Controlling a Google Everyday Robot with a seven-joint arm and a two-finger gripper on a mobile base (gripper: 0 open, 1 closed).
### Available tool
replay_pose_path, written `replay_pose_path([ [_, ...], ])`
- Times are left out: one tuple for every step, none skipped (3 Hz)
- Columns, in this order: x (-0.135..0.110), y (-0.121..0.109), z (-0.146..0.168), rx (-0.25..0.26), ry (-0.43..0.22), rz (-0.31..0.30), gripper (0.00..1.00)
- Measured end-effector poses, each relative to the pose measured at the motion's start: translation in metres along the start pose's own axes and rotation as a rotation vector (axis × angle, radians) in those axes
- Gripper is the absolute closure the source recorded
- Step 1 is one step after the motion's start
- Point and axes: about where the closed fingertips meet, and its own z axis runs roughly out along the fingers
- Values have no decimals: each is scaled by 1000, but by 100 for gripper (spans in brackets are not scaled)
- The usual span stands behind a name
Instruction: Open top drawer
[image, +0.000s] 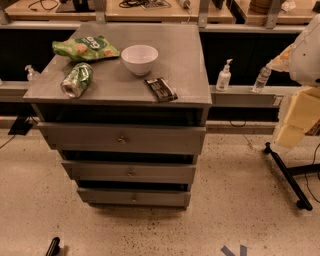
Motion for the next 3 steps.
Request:
replay_pose_path([
  [0,0,0,0,0,0,0],
  [-34,11,29,-40,-51,-69,0],
  [-73,38,63,-83,-137,-168,0],
])
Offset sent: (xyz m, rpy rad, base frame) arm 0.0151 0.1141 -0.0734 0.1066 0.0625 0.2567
